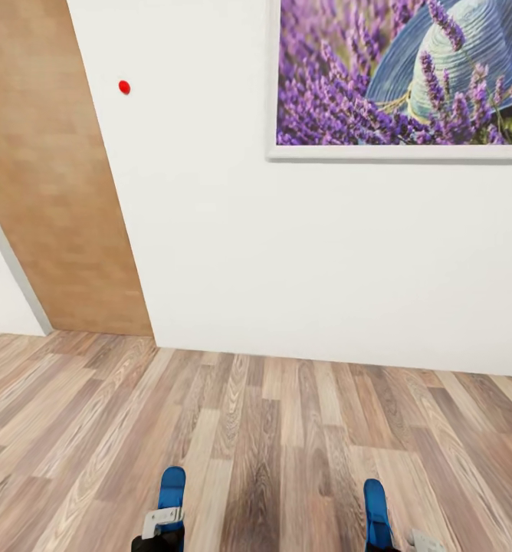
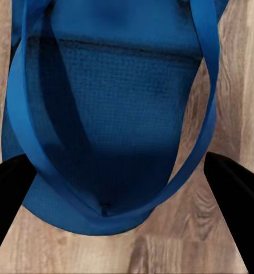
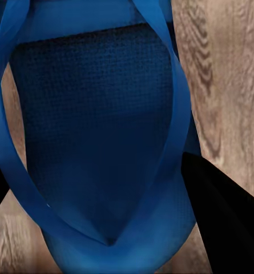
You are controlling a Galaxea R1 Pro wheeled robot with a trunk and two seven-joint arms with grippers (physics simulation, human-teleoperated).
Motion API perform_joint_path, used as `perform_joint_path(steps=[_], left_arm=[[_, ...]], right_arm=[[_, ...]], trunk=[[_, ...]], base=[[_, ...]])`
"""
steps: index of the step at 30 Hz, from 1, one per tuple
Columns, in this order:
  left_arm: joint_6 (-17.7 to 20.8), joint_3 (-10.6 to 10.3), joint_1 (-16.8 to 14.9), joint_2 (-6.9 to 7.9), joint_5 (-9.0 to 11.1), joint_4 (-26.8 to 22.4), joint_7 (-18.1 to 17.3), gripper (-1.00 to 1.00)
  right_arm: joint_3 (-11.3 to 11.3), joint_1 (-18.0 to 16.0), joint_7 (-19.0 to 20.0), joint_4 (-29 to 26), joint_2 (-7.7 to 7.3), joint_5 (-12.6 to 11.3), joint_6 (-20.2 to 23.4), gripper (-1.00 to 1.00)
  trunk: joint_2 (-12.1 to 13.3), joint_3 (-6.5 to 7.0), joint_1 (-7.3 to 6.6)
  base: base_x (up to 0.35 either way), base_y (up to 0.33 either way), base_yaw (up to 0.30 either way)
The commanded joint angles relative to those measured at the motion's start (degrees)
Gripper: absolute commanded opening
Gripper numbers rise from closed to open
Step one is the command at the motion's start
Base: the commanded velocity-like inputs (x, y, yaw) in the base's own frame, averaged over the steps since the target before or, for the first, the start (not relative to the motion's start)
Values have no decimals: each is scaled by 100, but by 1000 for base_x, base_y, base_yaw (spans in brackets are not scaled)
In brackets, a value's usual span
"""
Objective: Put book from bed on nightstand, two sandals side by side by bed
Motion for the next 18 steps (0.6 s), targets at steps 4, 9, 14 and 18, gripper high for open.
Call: perform_joint_path(steps=[4, 9, 14, 18], left_arm=[[-12, 50, -5, -2, -48, -3, -19, -100], [-12, 50, -5, -2, -48, -1, -19, -100], [-11, 50, -5, -2, -48, -2, -19, -100], [-12, 50, -5, -2, -48, -2, -19, -100]], right_arm=[[-49, -1, 35, 0, 0, -15, 27, -100], [-49, -1, 36, 0, 0, -14, 28, -100], [-49, -1, 36, 0, 0, -15, 29, -100], [-49, -1, 36, 0, 0, -17, 27, -100]], trunk=[[-2, -5, 2], [-2, -5, 2], [-2, -5, 2], [-2, -5, 2]], base=[[313, 0, 245], [313, 0, 109], [313, 0, 13], [313, 0, 81]])
